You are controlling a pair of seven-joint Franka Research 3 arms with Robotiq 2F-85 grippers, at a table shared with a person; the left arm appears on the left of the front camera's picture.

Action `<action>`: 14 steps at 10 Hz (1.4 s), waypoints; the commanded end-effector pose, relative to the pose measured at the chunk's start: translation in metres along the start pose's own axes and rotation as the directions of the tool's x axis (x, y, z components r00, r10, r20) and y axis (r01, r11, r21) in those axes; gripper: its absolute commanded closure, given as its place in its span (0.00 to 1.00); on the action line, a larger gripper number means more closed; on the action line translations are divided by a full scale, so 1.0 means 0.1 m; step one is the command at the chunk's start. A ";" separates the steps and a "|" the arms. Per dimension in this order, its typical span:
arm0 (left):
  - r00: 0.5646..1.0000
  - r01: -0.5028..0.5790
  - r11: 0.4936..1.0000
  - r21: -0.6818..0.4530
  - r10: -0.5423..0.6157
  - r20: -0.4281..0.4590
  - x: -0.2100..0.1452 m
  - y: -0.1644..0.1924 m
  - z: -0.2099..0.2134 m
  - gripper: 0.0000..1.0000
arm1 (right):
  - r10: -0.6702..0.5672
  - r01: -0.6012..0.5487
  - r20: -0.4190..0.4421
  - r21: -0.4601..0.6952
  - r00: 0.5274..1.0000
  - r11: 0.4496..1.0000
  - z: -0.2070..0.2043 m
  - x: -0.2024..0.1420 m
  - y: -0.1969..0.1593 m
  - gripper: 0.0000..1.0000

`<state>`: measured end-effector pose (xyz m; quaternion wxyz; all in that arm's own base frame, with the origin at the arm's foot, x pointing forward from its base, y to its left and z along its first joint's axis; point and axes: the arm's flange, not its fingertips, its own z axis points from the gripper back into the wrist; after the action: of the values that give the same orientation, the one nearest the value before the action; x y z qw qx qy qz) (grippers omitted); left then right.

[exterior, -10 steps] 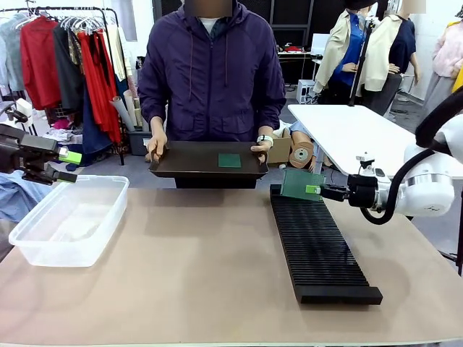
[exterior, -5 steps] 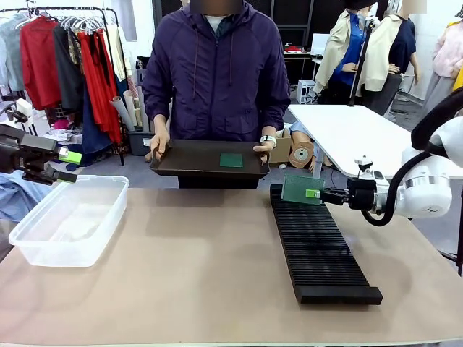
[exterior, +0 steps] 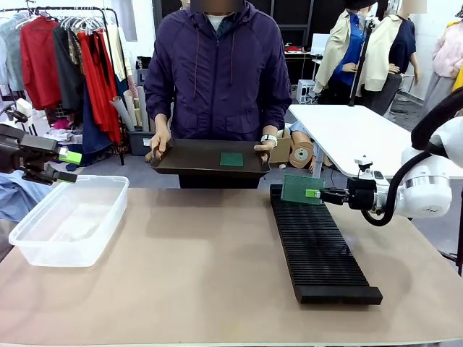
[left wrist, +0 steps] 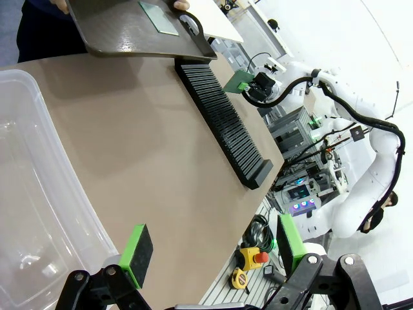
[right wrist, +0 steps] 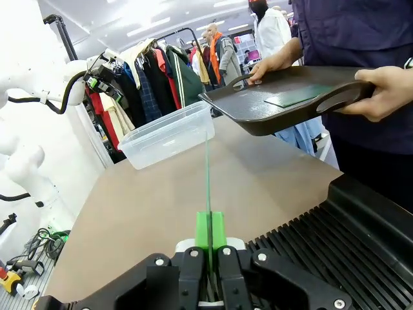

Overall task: Sort PCBs into racks and boxes based on the side picked up.
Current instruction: If the short side of the Blank PCB is picked up, insert it into the PCB Rack ; if the long side is picked up, place it in the Organizing box.

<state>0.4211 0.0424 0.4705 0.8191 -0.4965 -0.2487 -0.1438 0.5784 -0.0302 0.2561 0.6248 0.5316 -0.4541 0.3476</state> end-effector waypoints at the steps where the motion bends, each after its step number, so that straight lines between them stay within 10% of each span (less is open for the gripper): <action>1: 1.000 -0.011 1.000 -0.009 0.011 0.008 0.01 -0.02 0.01 0.00 | 0.000 0.000 0.000 0.000 1.000 1.000 0.00 0.00 0.00 1.00; 14: 1.000 -0.011 1.000 -0.009 0.011 0.008 0.01 -0.02 0.01 0.00 | 0.263 -0.265 -0.133 0.001 0.956 0.964 0.07 -0.32 -0.42 1.00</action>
<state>0.4211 0.0424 0.4705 0.8191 -0.4965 -0.2487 -0.1438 0.6010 -0.0406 0.2125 0.6141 0.4465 -0.4808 0.4387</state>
